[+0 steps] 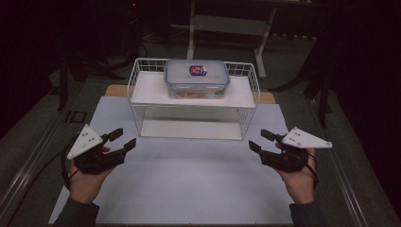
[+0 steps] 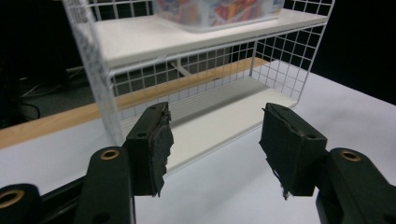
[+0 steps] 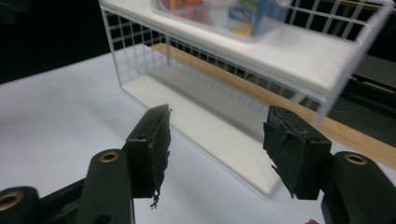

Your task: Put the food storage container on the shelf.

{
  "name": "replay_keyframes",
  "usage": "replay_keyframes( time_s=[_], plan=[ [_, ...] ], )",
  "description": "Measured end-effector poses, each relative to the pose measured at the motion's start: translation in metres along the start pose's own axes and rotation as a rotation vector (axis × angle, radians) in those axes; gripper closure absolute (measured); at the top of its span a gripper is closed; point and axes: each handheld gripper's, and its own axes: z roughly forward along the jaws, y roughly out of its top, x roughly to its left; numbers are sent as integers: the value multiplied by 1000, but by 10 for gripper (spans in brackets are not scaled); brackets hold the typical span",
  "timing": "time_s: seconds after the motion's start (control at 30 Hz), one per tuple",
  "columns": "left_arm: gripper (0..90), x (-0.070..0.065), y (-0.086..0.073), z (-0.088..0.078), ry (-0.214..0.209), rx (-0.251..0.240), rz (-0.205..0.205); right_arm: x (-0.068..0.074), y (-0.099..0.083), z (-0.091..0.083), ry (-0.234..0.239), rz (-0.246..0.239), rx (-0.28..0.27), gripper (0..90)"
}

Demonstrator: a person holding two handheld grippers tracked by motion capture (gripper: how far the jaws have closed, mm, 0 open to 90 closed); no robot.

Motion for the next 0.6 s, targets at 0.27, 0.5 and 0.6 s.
replay_keyframes(
  time_s=[0.27, 0.5, 0.6],
  plan=[
    [421, 6, -36, -12, 45, 2, -50, 2, -44, -22, -59, 55, -36, 392],
    [421, 2, -45, -21, 71, -38, -36, -9, -70, -33, -91, 139, -57, 372],
    [418, 1, -46, -21, 80, -55, -34, -10, -73, -35, -97, 149, -61, 370]
  ],
)
